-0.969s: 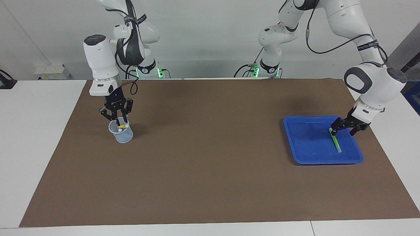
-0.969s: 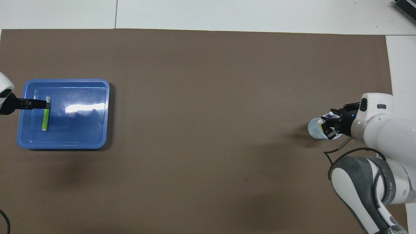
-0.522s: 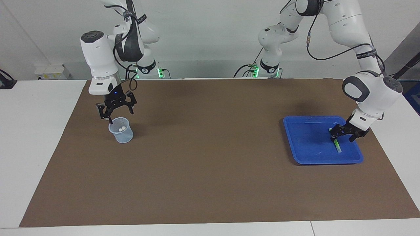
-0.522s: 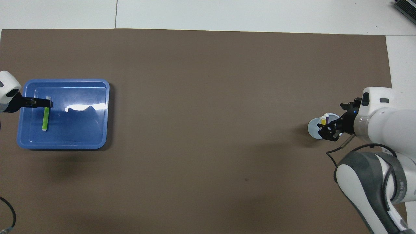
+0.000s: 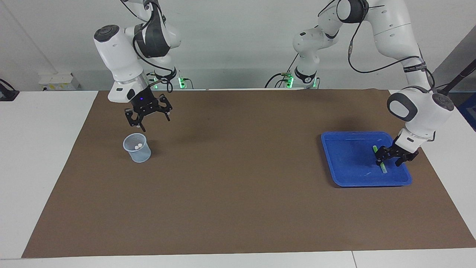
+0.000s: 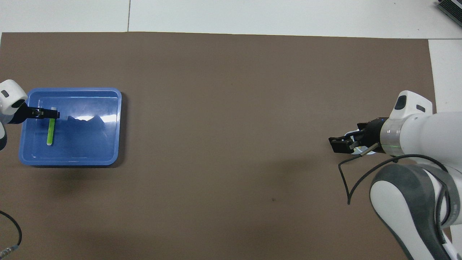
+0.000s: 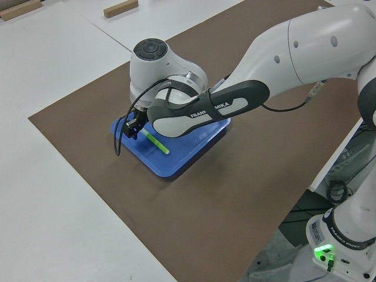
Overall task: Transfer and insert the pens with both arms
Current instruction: 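Raise the right gripper from the cup while the left gripper reaches the green pen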
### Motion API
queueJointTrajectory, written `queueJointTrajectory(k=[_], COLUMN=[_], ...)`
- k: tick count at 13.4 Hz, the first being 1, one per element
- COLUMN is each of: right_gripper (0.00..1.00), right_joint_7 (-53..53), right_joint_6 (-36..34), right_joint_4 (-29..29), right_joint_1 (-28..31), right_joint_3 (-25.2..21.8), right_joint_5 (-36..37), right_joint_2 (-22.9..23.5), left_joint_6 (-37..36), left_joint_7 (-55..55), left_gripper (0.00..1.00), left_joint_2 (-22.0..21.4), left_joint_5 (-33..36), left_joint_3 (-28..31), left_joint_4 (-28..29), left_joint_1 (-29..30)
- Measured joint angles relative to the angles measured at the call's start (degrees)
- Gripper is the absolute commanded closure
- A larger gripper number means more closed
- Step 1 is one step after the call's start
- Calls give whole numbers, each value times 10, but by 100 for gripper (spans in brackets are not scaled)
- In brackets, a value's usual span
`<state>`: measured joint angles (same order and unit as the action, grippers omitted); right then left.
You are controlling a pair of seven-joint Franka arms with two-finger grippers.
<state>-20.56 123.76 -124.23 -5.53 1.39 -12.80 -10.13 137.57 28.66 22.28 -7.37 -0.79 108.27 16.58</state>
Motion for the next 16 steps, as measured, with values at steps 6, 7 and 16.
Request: queueJointTrajectory(k=[6, 7, 16], right_gripper=[0, 0, 0], right_joint_7=[216, 239, 396], right_joint_6=[-13, -13, 45], right_joint_4=[14, 14, 20], right_joint_1=[-60, -66, -94], right_joint_3=[2, 2, 2], right_joint_5=[-68, -77, -232], right_joint_2=[4, 4, 13], left_joint_6=[3, 5, 24], left_joint_7=[2, 2, 3], left_gripper=[27, 27, 75], left_joint_2=[6, 6, 18], left_joint_5=[0, 0, 0], left_joint_3=[-1, -2, -4], left_joint_4=[0, 0, -1], left_joint_1=[2, 2, 2])
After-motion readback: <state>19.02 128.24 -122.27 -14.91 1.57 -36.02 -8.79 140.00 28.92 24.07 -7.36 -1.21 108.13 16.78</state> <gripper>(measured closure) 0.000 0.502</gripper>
